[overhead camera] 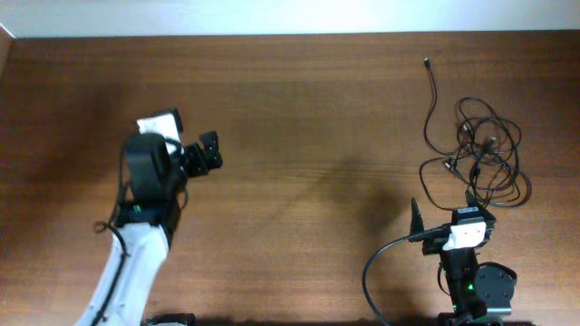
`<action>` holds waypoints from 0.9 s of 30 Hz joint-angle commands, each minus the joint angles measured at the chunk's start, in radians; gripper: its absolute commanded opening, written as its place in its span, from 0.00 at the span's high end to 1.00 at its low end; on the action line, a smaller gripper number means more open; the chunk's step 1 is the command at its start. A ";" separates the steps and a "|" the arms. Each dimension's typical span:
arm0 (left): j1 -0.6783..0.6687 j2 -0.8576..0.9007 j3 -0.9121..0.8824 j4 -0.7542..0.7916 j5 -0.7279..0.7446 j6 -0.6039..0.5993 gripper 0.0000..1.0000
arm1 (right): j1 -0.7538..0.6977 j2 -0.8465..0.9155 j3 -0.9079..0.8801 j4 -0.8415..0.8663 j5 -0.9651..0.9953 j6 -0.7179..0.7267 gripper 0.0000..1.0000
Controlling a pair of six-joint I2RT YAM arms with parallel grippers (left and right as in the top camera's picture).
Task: Untangle cables
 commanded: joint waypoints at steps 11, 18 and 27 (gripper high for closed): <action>-0.012 -0.284 -0.656 0.420 -0.012 0.016 0.01 | -0.001 -0.008 -0.005 -0.005 -0.009 0.008 0.02; -0.014 -0.544 -0.676 0.090 -0.024 0.016 0.01 | -0.001 -0.008 -0.005 -0.005 -0.009 0.008 0.02; -0.078 -1.032 -0.676 -0.081 -0.030 0.201 0.01 | -0.001 -0.008 -0.005 -0.004 -0.009 0.008 0.02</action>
